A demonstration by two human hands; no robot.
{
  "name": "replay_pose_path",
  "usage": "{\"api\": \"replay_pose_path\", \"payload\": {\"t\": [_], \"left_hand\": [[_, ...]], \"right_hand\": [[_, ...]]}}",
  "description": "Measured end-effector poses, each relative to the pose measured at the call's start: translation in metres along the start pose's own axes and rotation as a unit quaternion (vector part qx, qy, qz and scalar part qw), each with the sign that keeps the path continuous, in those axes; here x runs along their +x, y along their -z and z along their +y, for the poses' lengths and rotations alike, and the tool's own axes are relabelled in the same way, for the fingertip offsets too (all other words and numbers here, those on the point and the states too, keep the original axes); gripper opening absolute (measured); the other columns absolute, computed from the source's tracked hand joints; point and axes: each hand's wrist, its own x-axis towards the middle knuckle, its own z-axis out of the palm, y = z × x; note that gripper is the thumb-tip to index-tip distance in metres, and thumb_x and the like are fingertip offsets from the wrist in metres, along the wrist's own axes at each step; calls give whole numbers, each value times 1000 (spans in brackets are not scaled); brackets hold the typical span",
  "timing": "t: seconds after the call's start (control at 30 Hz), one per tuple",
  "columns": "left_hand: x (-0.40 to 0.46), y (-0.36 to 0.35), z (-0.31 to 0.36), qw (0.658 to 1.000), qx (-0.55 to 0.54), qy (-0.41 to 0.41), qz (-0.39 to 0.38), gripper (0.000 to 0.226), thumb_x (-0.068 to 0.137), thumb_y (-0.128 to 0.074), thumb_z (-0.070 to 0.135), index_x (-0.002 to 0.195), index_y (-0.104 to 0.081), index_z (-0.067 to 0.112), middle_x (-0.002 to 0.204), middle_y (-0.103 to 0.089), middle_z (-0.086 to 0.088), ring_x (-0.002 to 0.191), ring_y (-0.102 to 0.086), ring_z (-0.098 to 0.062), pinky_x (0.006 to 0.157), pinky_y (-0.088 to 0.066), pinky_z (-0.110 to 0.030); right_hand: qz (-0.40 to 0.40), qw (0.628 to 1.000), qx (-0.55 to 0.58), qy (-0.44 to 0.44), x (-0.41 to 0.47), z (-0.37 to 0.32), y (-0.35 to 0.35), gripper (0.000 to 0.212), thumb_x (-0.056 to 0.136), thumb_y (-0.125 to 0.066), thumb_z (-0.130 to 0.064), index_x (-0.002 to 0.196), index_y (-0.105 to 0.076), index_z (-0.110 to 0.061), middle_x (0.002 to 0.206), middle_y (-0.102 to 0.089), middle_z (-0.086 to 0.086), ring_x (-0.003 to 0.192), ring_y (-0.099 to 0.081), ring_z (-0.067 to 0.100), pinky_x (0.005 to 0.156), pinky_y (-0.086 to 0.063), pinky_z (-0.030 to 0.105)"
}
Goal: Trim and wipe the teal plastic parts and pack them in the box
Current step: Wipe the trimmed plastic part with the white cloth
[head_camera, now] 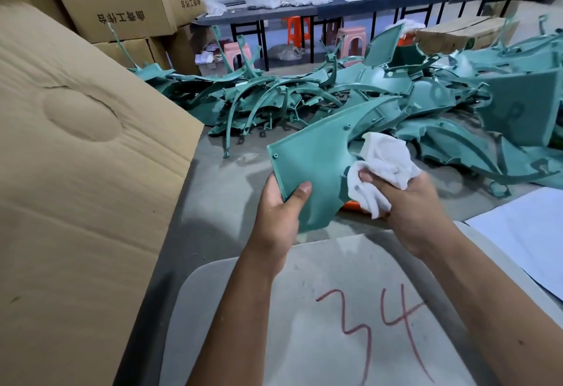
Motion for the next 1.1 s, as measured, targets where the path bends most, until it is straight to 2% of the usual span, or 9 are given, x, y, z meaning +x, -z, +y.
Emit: {"api": "replay_pose_path", "payload": {"t": [0.17, 0.23, 0.37, 0.47, 0.6, 0.7, 0.87, 1.0, 1.1], "left_hand": [[7, -3, -12, 993, 50, 1, 108, 23, 105, -54, 35, 113, -65, 17, 105, -77, 0, 102, -73, -22, 79, -61, -33], [11, -2, -17, 986, 95, -11, 139, 32, 107, -48, 40, 107, -67, 14, 102, -77, -4, 100, -72, -27, 87, -60, -45], [15, 5, -16, 959, 188, -73, 199, 36, 107, -44, 42, 93, -63, 15, 87, -72, -2, 81, -67, -21, 73, -54, -38], [15, 9, -12, 938, 239, -116, 224, 39, 108, -42, 37, 89, -59, 8, 81, -66, -5, 74, -59, -25, 71, -49, -40], [7, 5, -5, 911, 317, -182, 191, 41, 108, -40, 36, 90, -57, 2, 78, -64, -8, 76, -58, -34, 70, -49, -48], [2, 2, -5, 891, 357, -210, 186, 44, 107, -39, 38, 84, -52, 3, 70, -58, -5, 70, -52, -33, 64, -45, -48], [8, 3, -13, 940, 288, -138, 116, 45, 106, -41, 47, 76, -49, 14, 66, -52, 2, 63, -44, -17, 61, -38, -43], [15, 11, -19, 973, 207, -39, 94, 47, 105, -44, 46, 94, -64, 5, 88, -68, -16, 80, -58, -25, 77, -53, -56], [21, 24, -18, 969, 181, -33, 164, 45, 106, -44, 45, 89, -66, 10, 82, -69, -7, 79, -61, -23, 71, -50, -41]], "right_hand": [[-73, 997, 17, -15, -5, -4, -5, 30, 93, -73, -30, 78, -57, -9, 55, -53, 4, 38, -44, 24, 46, -41, 23], [21, 991, -132, -9, -7, -2, -6, 24, 84, -71, -39, 64, -66, -25, 52, -60, -8, 41, -54, 6, 44, -43, 16], [70, 889, -427, 152, -5, 2, 0, 38, 85, -62, -1, 58, -46, -23, 52, -46, -12, 48, -41, 7, 48, -33, 25], [102, 956, -258, 98, -9, 2, -10, 34, 98, -63, 2, 68, -60, -13, 62, -65, -3, 58, -58, 17, 54, -49, 35], [49, 997, -30, -48, -13, -3, -20, 46, 102, -58, -4, 58, -63, -17, 51, -56, -8, 46, -48, 2, 47, -40, 12], [-59, 996, -47, -40, -12, -10, -17, 40, 87, -55, 9, 57, -30, 2, 50, -28, 8, 50, -27, 15, 52, -29, 20], [-122, 987, -106, -18, -5, -22, -11, 38, 84, -48, -13, 50, -33, -7, 48, -30, 10, 50, -26, 18, 53, -26, 18], [6, 978, -209, 24, -4, -12, 7, 30, 66, -62, -20, 47, -41, -10, 47, -41, -1, 48, -35, 9, 43, -35, 25], [113, 952, -274, 72, 1, -9, 22, 26, 79, -60, -8, 58, -50, -21, 54, -51, -15, 53, -42, 0, 52, -42, 21]]}}
